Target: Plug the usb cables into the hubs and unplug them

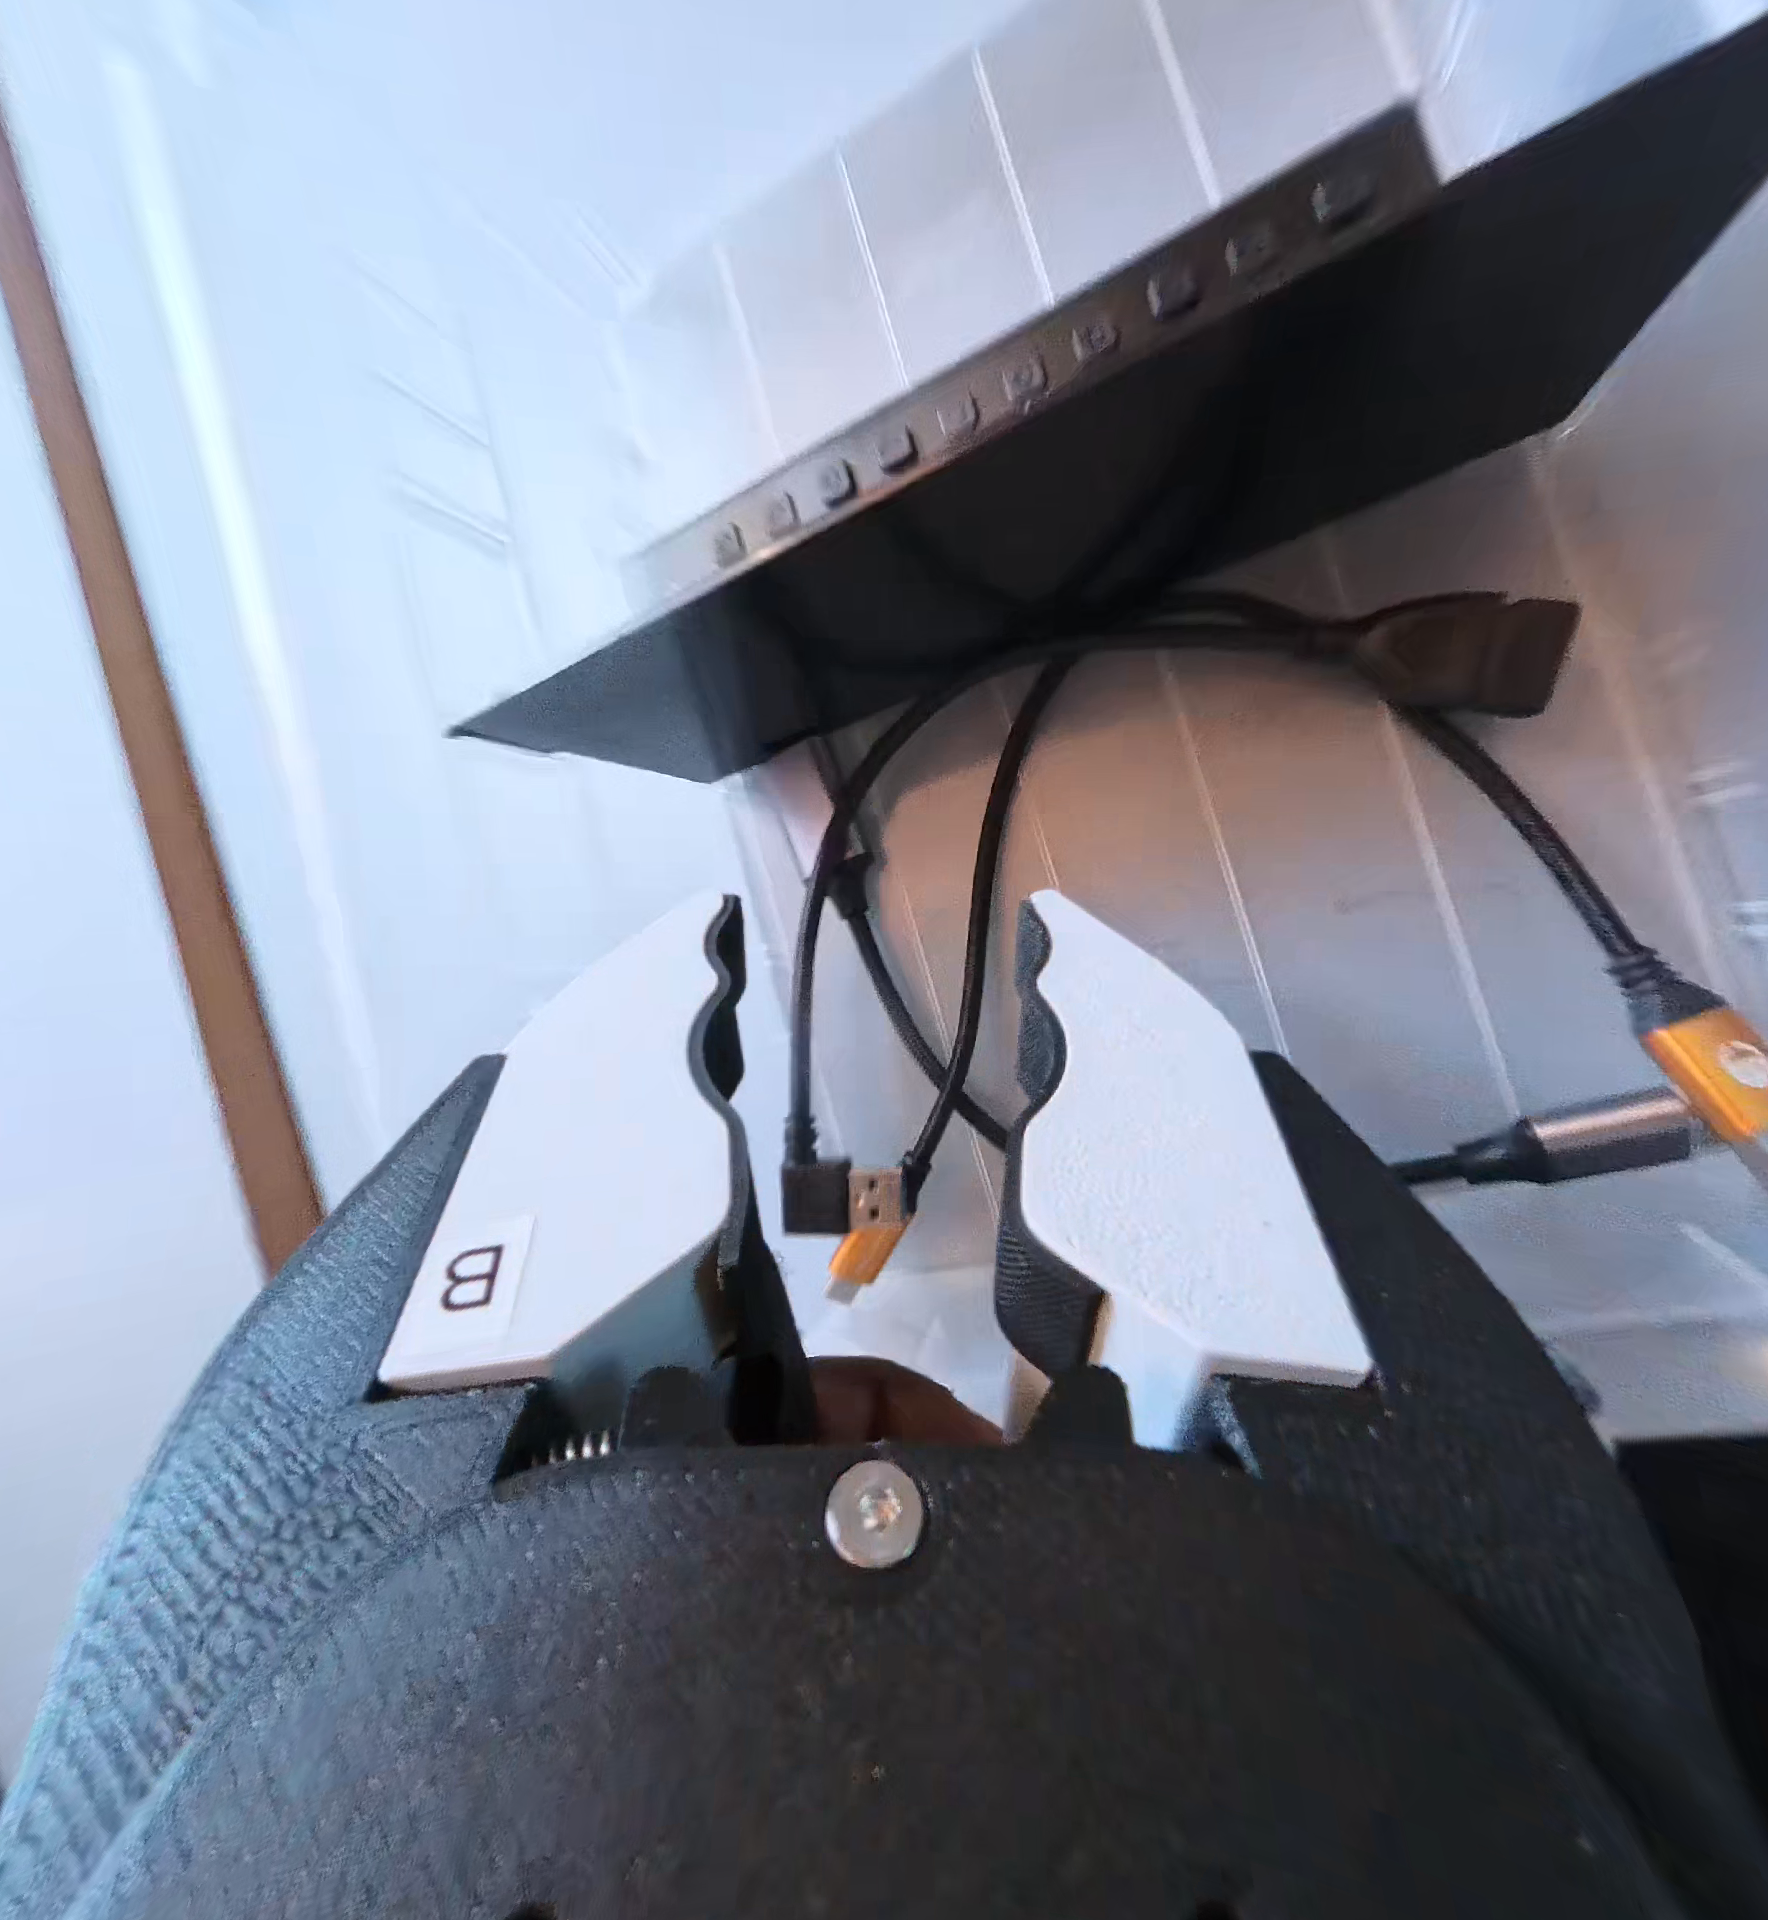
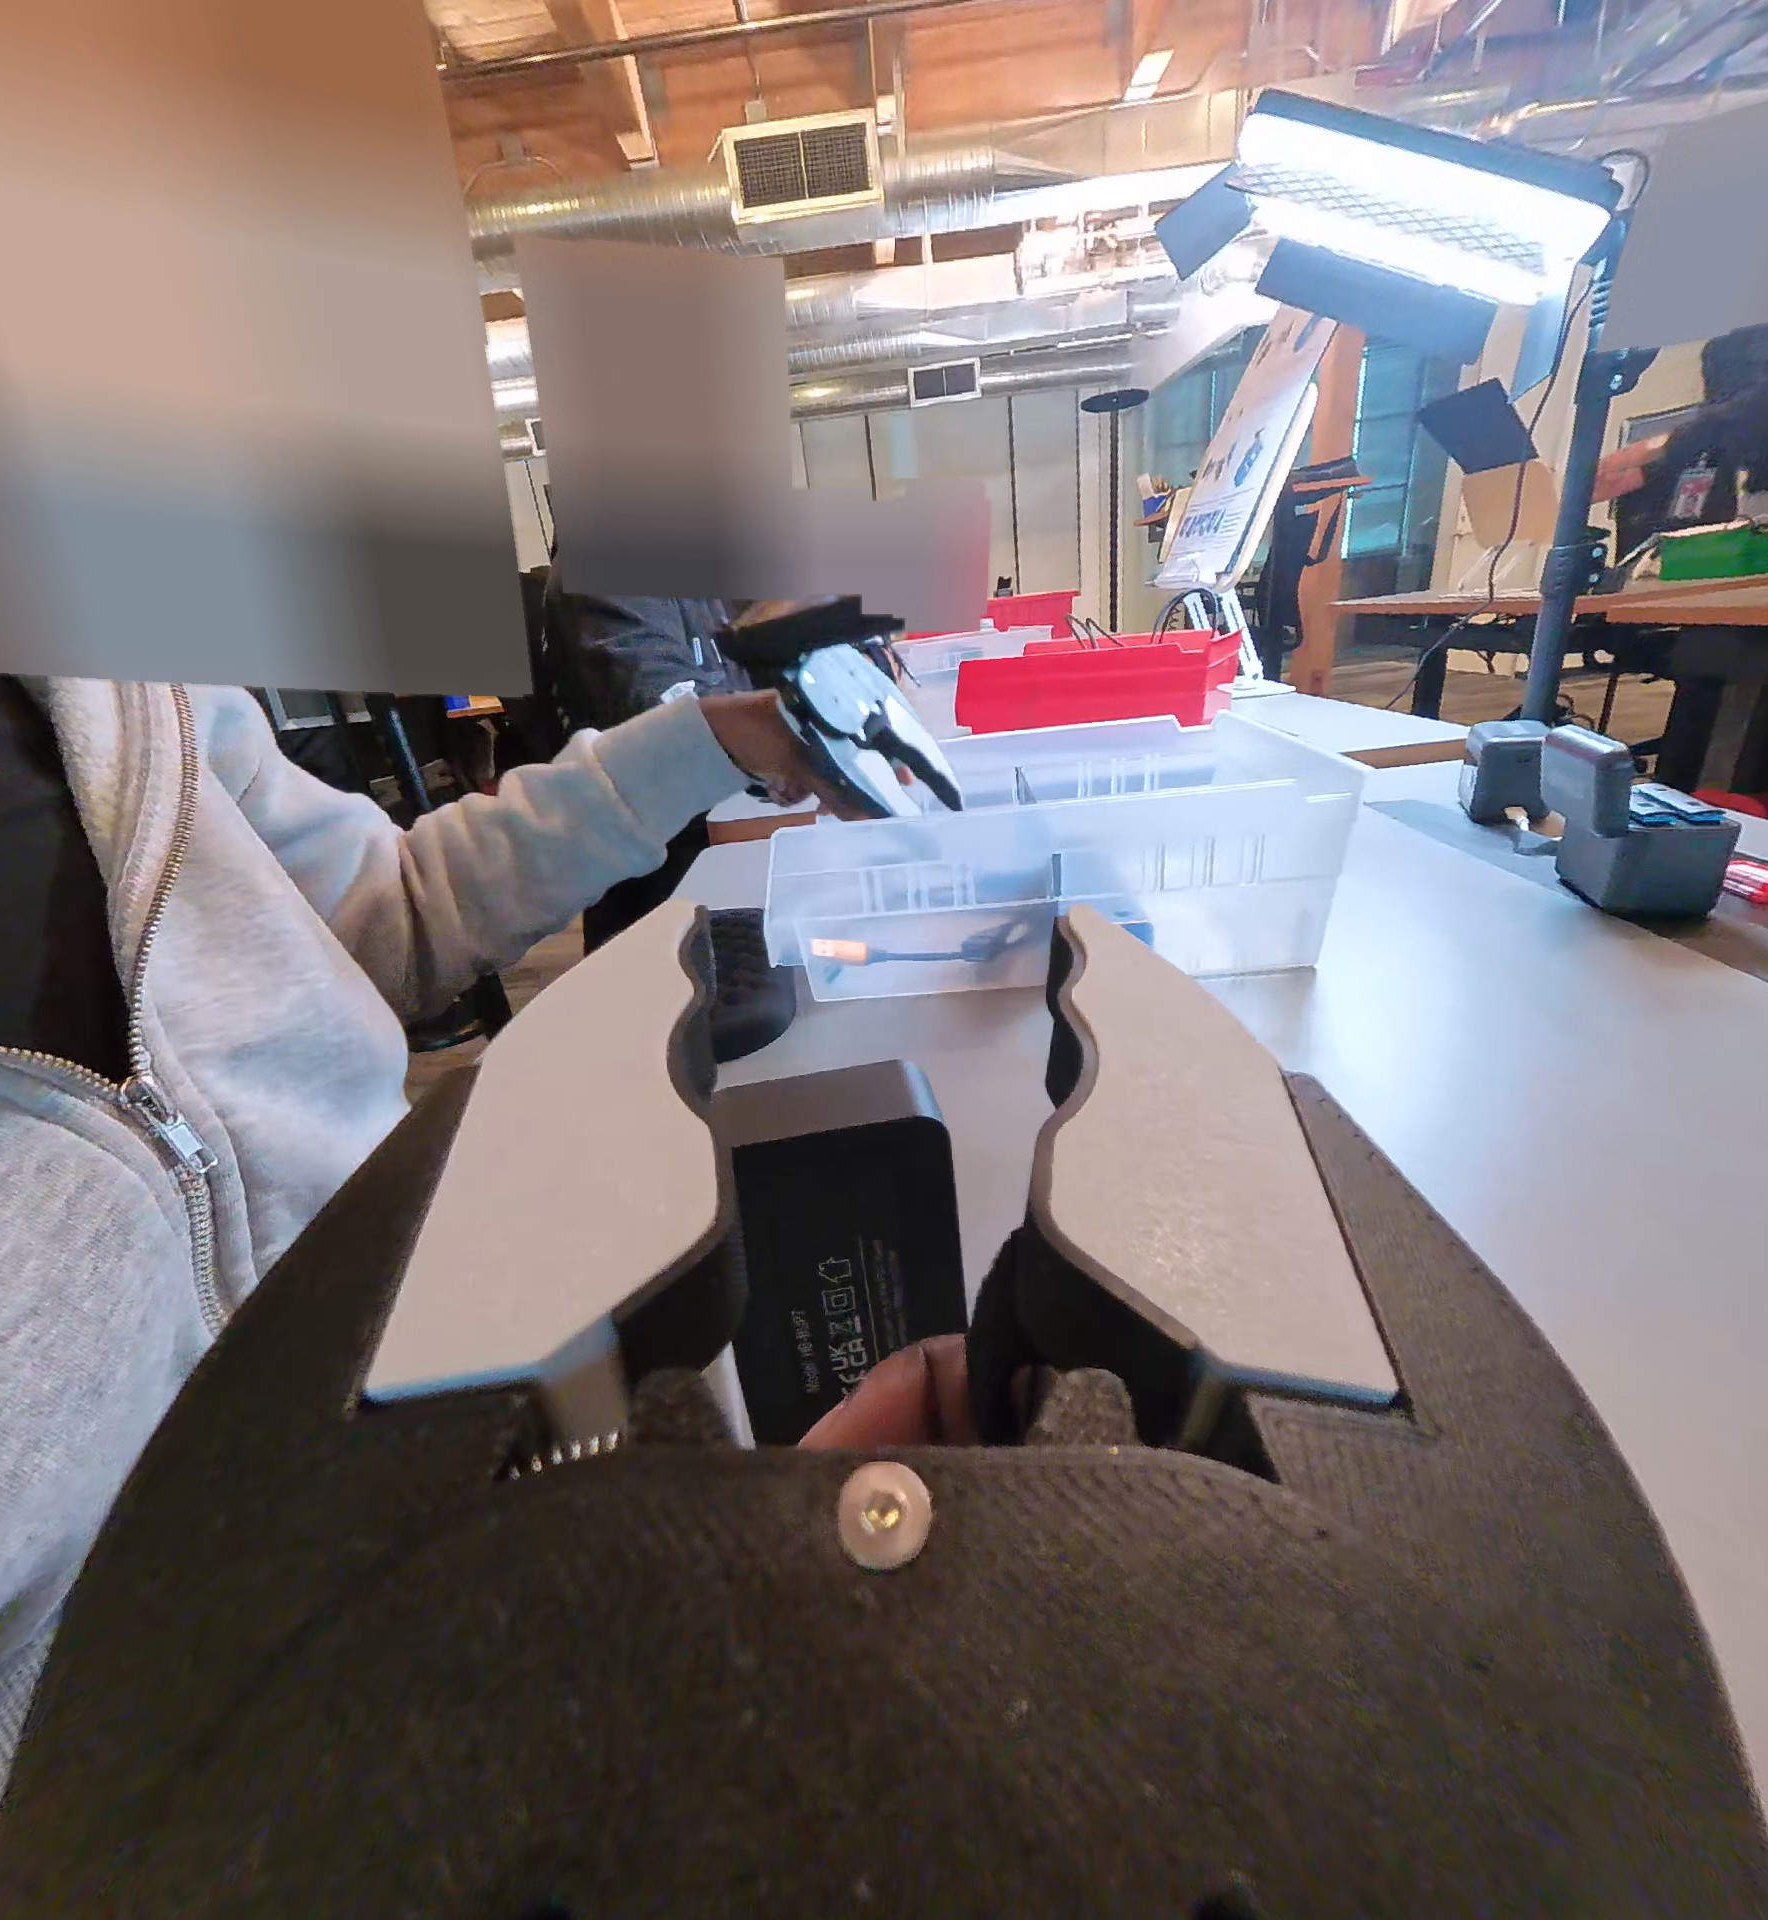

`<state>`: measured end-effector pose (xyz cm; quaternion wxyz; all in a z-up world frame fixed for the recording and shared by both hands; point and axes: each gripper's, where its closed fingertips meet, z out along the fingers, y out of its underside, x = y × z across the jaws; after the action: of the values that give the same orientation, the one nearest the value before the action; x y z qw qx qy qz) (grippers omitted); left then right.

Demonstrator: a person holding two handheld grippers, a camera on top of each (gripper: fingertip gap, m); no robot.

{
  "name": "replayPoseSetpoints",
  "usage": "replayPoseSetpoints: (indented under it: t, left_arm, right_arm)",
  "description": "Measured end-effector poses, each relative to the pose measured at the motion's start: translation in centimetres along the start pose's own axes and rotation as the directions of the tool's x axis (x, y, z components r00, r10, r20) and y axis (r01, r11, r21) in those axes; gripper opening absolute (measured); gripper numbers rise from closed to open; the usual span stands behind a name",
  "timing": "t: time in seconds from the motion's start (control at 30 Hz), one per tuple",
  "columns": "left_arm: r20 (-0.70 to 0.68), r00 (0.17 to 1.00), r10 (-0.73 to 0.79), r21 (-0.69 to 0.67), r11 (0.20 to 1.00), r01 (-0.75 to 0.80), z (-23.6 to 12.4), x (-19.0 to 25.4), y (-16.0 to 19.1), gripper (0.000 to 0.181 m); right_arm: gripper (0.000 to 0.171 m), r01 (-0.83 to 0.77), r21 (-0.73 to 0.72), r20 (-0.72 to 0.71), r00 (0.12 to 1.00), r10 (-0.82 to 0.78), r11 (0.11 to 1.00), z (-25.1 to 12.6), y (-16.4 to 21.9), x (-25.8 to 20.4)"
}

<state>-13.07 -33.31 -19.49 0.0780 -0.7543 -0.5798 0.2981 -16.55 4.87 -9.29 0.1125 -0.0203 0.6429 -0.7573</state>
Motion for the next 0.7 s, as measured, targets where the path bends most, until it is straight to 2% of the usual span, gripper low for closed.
replayPoseSetpoints:
  t: [0.17, 0.3, 0.37, 0.4, 0.47, 0.57, 0.7]
  left_arm:
    - [0.051, 0.998, 0.032, -0.102, 0.994, -0.026, 3.2, -1.6, 1.0, 0.034]
    - [0.066, 0.994, 0.084, -0.177, 0.982, -0.071, 3.6, -1.7, 1.6, 0.032]
    - [0.074, 0.987, 0.142, -0.21, 0.97, -0.124, 3.9, -1.7, 2.0, 0.024]
    - [0.095, 0.982, 0.163, -0.23, 0.963, -0.138, 4.1, -1.9, 2.3, 0.015]
    - [0.121, 0.972, 0.203, -0.244, 0.955, -0.169, 4.1, -2.3, 2.6, 0.01]
    - [0.119, 0.981, 0.155, -0.211, 0.969, -0.127, 3.3, -2.3, 2.5, 0.005]
    - [0.209, 0.972, 0.104, -0.107, 0.991, -0.083, -1.0, -3.4, 0.7, 0.005]
  right_arm:
    - [0.061, -0.01, 0.014, -0.014, 1.0, 0.011, 1.0, -0.2, -0.1, 0.4]
    - [0.06, -0.006, -0.005, -0.013, 1.0, 0.006, 1.0, -0.1, 0.3, 0.4]
    - [0.06, 0.001, -0.015, -0.009, 1.0, -0.001, 1.0, 0.1, 0.4, 0.3]
    - [0.06, 0.003, -0.018, -0.007, 1.0, -0.003, 1.0, 0.1, 0.4, 0.2]
    - [0.06, 0.007, -0.02, -0.009, 1.0, -0.007, 1.0, 0.1, 0.4, 0.2]
    - [0.059, 0.013, -0.014, -0.017, 1.0, -0.013, 1.0, 0.0, 0.2, 0.3]
    - [0.058, 0.015, -0.007, -0.025, 1.0, -0.015, 1.0, 0.0, 0.1, 0.4]
